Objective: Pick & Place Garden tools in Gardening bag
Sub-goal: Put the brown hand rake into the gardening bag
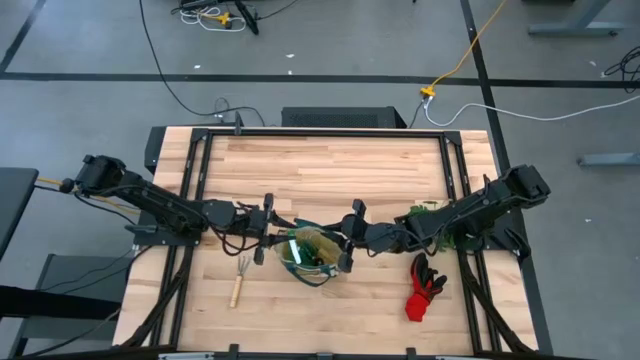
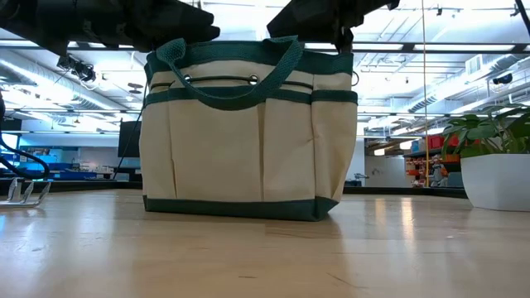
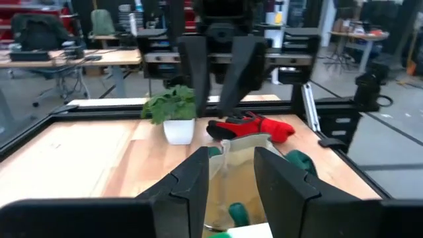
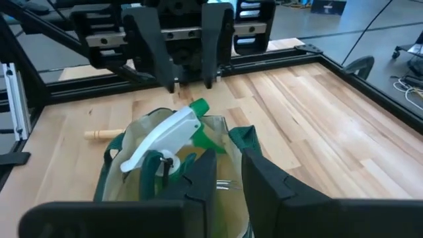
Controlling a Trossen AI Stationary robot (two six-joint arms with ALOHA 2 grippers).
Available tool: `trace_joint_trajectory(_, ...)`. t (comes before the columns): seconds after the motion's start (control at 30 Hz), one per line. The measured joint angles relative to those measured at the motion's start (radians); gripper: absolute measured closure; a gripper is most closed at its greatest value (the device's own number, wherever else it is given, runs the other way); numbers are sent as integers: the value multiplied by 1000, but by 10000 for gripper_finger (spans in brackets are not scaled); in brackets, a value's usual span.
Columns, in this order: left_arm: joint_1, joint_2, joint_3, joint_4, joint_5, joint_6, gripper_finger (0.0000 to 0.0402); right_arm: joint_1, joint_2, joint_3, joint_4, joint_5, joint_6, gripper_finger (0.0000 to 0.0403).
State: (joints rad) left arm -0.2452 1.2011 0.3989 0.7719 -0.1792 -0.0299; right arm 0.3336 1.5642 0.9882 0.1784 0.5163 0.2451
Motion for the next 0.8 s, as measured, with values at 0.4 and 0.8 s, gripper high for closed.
trace_joint_trajectory(0.4,-36,-188,1,-205,-33,-247,275,0,0,0,-18,0,-27,332)
trace_joint_trajectory(0.8,-182,-348,237,-1058,-116,-682,275,0,0,0,-22,0,-59,332)
